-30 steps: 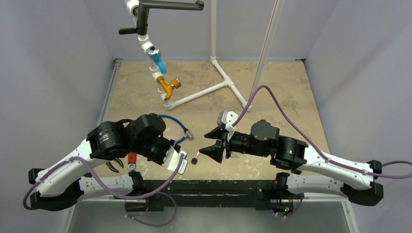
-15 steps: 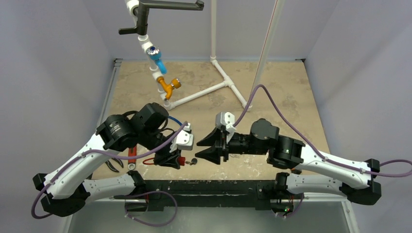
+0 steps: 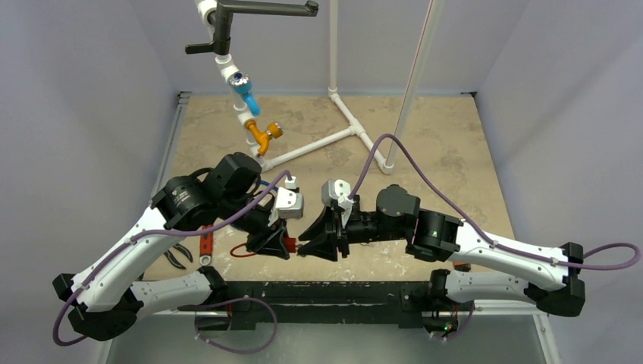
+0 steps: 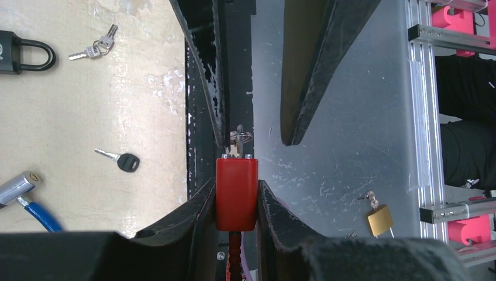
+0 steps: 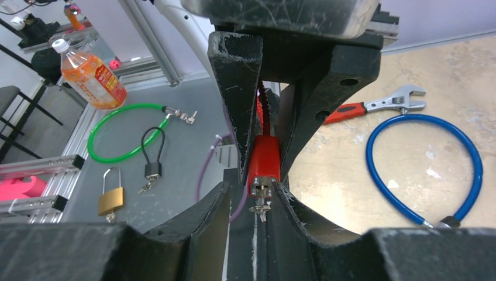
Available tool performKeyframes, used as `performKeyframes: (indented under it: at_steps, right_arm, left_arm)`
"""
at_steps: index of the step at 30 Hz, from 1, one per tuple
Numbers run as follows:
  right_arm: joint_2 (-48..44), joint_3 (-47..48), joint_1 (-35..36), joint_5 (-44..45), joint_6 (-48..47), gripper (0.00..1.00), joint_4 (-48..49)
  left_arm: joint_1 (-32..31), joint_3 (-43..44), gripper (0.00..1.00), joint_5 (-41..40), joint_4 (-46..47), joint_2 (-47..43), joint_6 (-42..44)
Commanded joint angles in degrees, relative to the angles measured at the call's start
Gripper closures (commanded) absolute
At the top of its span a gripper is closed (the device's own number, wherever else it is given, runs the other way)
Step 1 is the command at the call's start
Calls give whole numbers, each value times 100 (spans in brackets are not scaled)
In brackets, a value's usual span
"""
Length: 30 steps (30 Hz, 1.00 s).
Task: Unlock with the key
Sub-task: Unlock the lock.
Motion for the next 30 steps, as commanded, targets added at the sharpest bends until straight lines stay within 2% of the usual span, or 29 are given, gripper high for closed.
performKeyframes:
  at_steps: [1,11,16,17,18,26,30]
  right_arm:
    - [80,184,-18,-266,110,70,236]
    - [142,137,-18,-244,134,79,181]
    - [192,93,-17,-208,127,79,124]
    - [-173,76,-12,-158,123,79,108]
    - [156,65,-15,-102,122,79,89]
    - [139,25,-19,99,112,79,159]
    - [187,-1,-12,171,106,75,122]
  left_arm:
    - [43,60,100,172,266,-113,-105]
    - [80,121,100,122,296,-159,-60]
    - [109,179,100,121,307,-160,-44]
    - [114,194,100,132,299,-157,-50]
    - [112,205,100,145,301,-157,-54]
    - [123,241,100,236,338,-165,-88]
    - [120,264,100,271,329,-167,-107]
